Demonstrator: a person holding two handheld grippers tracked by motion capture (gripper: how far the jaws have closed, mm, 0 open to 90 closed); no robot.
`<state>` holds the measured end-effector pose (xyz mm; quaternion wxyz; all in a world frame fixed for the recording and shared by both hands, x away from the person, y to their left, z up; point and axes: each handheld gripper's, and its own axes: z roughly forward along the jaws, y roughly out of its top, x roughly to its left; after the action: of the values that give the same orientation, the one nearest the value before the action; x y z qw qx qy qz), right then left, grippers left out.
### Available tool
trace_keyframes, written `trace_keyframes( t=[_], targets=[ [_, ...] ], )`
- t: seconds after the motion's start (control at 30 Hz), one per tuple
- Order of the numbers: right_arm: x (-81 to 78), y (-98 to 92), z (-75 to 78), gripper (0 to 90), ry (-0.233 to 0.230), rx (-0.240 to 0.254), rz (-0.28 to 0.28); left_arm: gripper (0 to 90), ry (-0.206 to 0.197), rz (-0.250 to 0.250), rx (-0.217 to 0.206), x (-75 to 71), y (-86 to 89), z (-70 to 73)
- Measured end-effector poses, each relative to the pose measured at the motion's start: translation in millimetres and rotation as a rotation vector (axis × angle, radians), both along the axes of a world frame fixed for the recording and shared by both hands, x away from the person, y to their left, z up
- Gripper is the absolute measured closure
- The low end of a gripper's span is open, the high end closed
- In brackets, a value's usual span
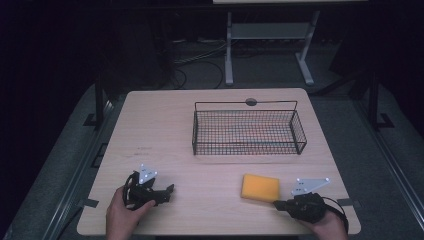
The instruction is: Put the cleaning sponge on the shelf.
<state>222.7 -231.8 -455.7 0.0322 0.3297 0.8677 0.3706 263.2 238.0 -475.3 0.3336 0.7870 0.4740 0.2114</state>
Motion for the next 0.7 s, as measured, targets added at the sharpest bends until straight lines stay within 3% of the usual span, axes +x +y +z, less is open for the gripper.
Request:
trace_keyframes(
  t=[0.7],
  targets=[
    [19.4,-3.0,-0.7,89.7,-0.013,-0.019,-0.028,12.8,0.0,0.0,0.0,0.0,0.0,0.0]
  ],
)
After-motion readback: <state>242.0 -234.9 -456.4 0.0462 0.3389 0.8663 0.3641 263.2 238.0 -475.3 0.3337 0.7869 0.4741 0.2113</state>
